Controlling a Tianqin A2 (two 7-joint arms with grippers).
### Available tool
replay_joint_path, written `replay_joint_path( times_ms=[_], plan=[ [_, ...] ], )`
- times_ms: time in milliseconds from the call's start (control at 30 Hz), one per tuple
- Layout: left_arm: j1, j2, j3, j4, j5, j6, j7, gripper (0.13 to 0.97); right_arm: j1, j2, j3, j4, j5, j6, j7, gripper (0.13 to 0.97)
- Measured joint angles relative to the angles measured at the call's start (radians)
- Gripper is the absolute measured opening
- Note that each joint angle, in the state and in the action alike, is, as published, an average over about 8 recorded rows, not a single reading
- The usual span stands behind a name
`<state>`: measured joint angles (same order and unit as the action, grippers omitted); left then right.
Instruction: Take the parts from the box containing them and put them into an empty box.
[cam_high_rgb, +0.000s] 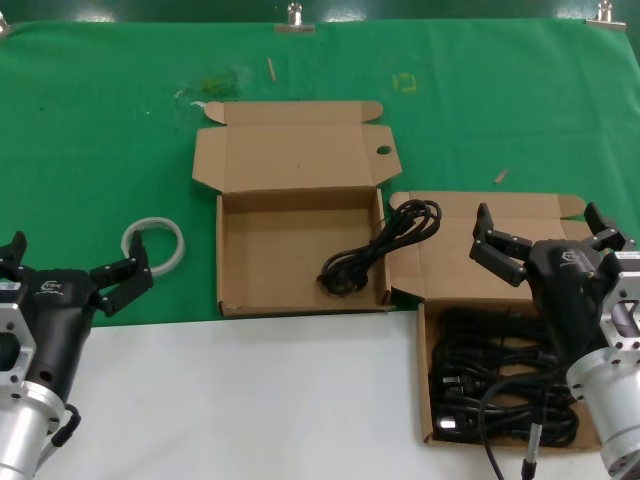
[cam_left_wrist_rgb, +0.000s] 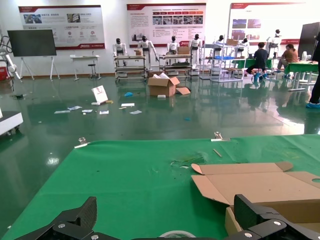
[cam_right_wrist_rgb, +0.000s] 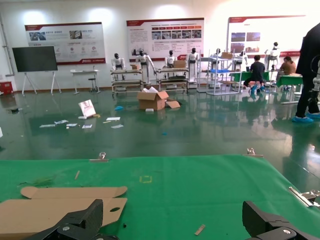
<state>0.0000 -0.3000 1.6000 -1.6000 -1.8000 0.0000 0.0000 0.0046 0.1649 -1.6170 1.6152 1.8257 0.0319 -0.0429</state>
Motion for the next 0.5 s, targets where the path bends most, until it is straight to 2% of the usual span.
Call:
replay_joint_path(
  times_ms=[500],
  plan=[
    [0.000,0.000,0.000,0.000,0.000,0.000,0.000,0.965,0.000,0.000,0.000,0.000,0.000,0.000,0.000,0.966]
  ],
)
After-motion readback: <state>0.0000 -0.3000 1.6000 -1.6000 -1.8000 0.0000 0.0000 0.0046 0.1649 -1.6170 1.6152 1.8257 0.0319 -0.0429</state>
